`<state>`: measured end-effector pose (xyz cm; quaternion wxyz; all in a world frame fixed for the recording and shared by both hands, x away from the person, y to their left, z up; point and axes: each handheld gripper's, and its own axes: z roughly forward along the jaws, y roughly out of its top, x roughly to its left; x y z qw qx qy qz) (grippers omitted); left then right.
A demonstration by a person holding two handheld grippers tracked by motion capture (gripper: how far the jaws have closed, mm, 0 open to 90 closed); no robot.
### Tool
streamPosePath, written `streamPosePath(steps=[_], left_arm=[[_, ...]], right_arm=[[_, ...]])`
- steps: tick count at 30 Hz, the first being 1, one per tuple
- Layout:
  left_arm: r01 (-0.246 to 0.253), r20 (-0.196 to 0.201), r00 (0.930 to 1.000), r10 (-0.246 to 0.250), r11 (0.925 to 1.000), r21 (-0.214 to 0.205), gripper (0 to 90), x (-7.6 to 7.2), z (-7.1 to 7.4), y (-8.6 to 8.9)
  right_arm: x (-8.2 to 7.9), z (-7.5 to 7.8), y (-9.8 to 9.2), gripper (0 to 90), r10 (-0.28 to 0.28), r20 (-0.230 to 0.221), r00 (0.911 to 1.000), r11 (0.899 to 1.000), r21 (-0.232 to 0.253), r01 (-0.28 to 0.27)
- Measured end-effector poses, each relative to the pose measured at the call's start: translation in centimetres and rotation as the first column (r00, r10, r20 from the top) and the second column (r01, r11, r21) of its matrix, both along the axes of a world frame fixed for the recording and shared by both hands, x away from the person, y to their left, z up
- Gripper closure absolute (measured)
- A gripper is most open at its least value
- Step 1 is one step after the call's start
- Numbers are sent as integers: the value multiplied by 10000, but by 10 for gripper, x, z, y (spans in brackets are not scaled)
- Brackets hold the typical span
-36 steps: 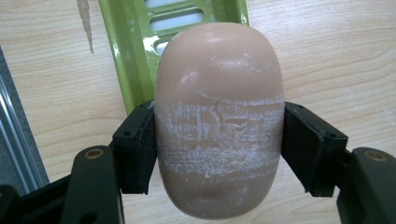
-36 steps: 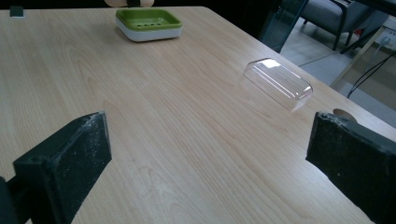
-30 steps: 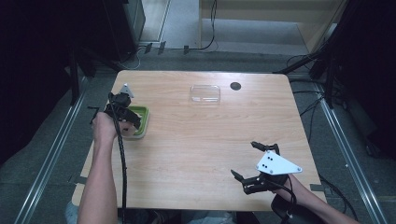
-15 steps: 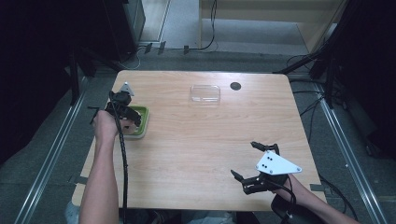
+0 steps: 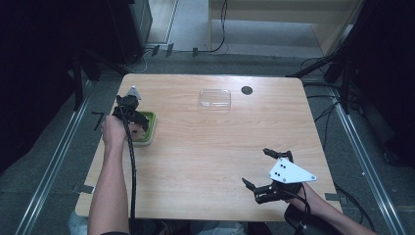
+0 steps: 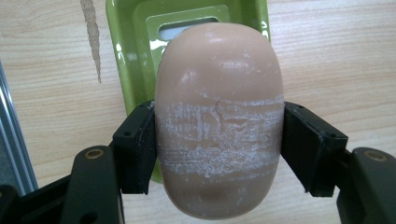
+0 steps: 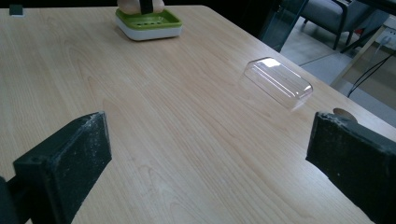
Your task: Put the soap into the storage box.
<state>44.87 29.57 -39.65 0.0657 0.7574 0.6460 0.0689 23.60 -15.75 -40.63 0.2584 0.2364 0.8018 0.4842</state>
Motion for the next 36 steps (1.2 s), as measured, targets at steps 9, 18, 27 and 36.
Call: streamPosePath(steps=[9, 18, 27, 36], left_arm=[[-129, 55, 9999, 128, 9999, 37, 338, 7, -9, 0], [-308, 146, 9994, 307, 9995, 64, 337, 12, -19, 1], [-440, 195, 9988, 439, 9990, 88, 337, 14, -23, 3], [-492, 295, 9984, 488, 9987, 145, 337, 15, -26, 2]], right_arm=[[0, 0, 0, 0, -28, -24, 10000, 10000, 27, 28], [0, 0, -1, 0, -16, -14, 10000, 10000, 23, 16], [1, -1, 0, 0, -13, -21, 10000, 10000, 7, 13], [1, -1, -1, 0, -5, -14, 10000, 10000, 16, 5]])
